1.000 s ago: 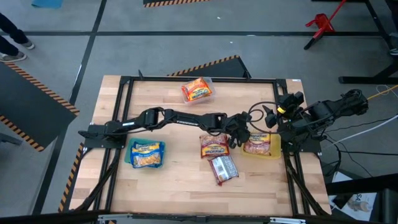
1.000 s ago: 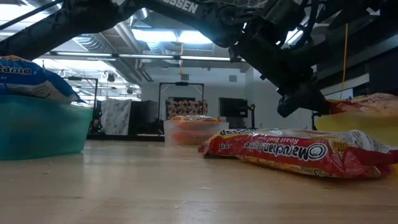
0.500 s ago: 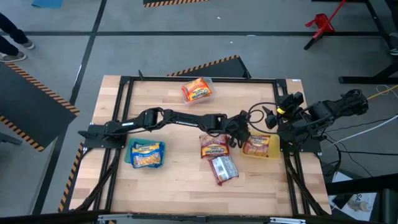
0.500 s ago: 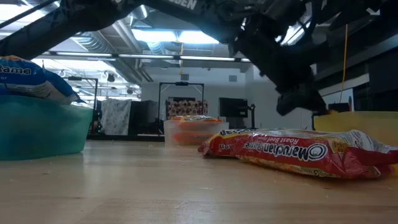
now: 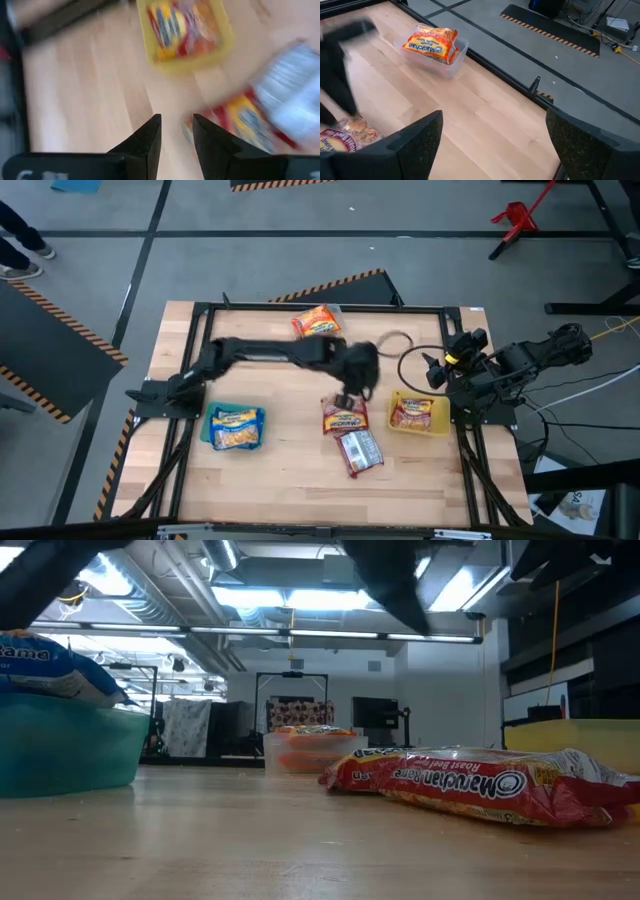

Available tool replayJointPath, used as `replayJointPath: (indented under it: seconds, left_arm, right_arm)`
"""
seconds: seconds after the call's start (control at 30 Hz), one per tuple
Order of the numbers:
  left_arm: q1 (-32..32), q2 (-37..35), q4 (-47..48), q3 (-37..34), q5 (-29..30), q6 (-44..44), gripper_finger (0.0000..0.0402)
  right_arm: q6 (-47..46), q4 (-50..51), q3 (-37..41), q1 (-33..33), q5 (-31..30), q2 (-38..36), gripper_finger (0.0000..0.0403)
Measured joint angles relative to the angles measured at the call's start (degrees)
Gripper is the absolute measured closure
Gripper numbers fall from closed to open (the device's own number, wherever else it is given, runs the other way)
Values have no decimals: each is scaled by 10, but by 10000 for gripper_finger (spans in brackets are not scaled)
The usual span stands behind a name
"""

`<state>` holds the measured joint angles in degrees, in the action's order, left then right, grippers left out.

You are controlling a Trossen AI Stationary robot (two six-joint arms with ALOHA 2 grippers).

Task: Sort Maruchan noodles
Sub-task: Put the top red noodle pack into the yellow bin

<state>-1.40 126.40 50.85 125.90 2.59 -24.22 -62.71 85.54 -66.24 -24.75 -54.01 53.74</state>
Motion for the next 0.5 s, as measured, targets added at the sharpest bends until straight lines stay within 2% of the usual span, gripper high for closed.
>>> replayJointPath:
  seconds: [0.13, 0.27, 0.37, 0.5]
  left_arm:
    - [-8, -63, 124, -18, -32, 98, 297]
    - [23, -126, 158, -93, -27, 168, 303]
    - [59, -181, 112, -200, 12, 220, 305]
    - [110, -248, -57, -370, 66, 269, 305]
  right_arm:
    - [0, 0, 0, 0, 1, 0, 63]
    - [0, -1, 5, 0, -1, 0, 63]
    - [0, -1, 18, 0, -3, 0, 63]
    - [0, -5, 34, 0, -1, 0, 63]
